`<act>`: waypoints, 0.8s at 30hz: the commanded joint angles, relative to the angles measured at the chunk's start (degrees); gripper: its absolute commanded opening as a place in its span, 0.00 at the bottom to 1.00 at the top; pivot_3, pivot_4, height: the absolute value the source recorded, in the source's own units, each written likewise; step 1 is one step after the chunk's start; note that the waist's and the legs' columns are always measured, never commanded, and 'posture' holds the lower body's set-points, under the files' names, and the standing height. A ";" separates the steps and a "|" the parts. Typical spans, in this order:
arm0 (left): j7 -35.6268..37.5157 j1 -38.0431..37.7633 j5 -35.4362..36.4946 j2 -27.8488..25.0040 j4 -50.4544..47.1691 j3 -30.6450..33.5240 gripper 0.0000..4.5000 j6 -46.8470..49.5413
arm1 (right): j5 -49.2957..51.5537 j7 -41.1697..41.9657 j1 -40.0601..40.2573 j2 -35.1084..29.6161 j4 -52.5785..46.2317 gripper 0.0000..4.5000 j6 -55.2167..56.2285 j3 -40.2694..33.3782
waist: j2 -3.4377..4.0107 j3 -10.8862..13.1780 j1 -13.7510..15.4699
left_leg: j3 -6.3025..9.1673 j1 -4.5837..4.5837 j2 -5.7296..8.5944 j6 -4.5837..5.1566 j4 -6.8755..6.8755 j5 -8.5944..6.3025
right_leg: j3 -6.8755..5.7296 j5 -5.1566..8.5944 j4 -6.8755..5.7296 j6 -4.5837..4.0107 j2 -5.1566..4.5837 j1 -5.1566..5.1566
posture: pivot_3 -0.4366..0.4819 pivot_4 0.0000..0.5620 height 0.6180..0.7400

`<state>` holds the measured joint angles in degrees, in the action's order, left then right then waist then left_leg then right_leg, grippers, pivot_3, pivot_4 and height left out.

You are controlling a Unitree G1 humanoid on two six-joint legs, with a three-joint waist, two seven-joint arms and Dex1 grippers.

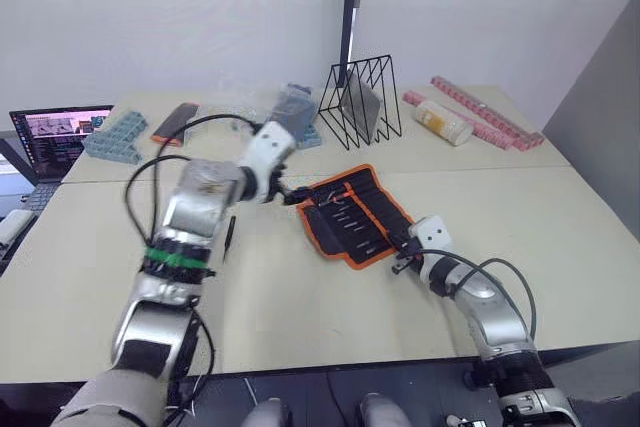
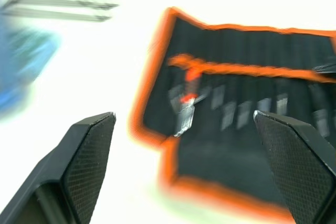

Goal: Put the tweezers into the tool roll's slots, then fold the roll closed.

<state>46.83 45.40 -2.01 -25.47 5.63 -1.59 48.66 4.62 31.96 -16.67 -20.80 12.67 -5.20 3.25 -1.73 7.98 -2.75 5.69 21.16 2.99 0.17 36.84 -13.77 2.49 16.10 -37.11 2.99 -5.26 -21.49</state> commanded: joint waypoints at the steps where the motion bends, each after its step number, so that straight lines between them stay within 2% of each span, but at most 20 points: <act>1: -2.53 -6.56 2.52 -3.78 -9.33 6.60 1.00 2.51 | -1.14 1.86 1.82 -0.58 2.58 0.00 -2.06 2.01 | 0.01 -0.01 0.13 | 0.00 0.00 -0.02 0.00 -0.04 0.00 | 0.00 0.00 -0.01 0.00 0.00 -0.04 | 0.48 0.27 1.00; 4: -5.52 -16.34 5.15 -3.84 -15.52 13.35 1.00 -1.49 | -0.89 2.55 1.50 -1.22 2.34 0.00 -2.20 1.78 | -0.04 0.00 0.59 | 0.01 0.11 -0.03 -0.03 -0.06 0.00 | -0.01 -0.02 -0.01 -0.03 -0.02 -0.19 | 0.48 0.27 1.00; 7: -6.62 -27.33 5.59 -4.58 -20.63 14.97 1.00 -4.64 | -0.84 3.16 1.06 -1.85 3.00 0.00 -1.99 1.49 | -0.01 -0.01 0.65 | -0.02 0.13 0.05 -0.07 -0.07 0.00 | 0.08 -0.04 0.03 -0.07 -0.17 -0.21 | 0.48 0.27 1.00; 14: -11.71 -48.05 9.01 -0.16 -31.62 22.50 1.00 -10.20 | -0.57 4.26 1.14 -2.56 2.47 0.00 -2.42 1.09 | -0.07 -0.04 1.39 | -0.03 0.21 0.01 -0.09 -0.09 0.00 | 0.09 -0.10 0.09 -0.17 -0.17 -0.52 | 0.48 0.27 1.00; 20: -13.80 -60.78 14.60 4.62 -39.55 27.98 1.00 -10.46 | 0.00 4.42 2.46 -2.64 0.71 0.00 -3.35 0.54 | -0.01 -0.05 1.90 | -0.07 0.22 0.00 -0.08 -0.10 -0.01 | 0.10 -0.11 0.15 -0.19 -0.20 -0.52 | 0.48 0.27 1.00; 24: -15.72 -68.41 15.47 7.77 -41.81 27.28 1.00 -10.77 | 0.29 4.27 3.51 -2.68 -0.59 0.00 -3.93 -0.05 | 0.00 -0.07 2.01 | -0.07 0.20 0.00 -0.08 -0.10 -0.01 | 0.08 -0.10 0.25 -0.19 -0.21 -0.42 | 0.48 0.27 1.00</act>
<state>31.92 -21.82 12.41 -18.29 -34.12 25.48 38.77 4.90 34.94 -15.38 -23.57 10.79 -6.51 1.51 -1.73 7.92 -0.74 5.62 21.36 2.99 0.10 36.74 -13.79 2.57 16.00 -36.82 2.79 -5.48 -21.86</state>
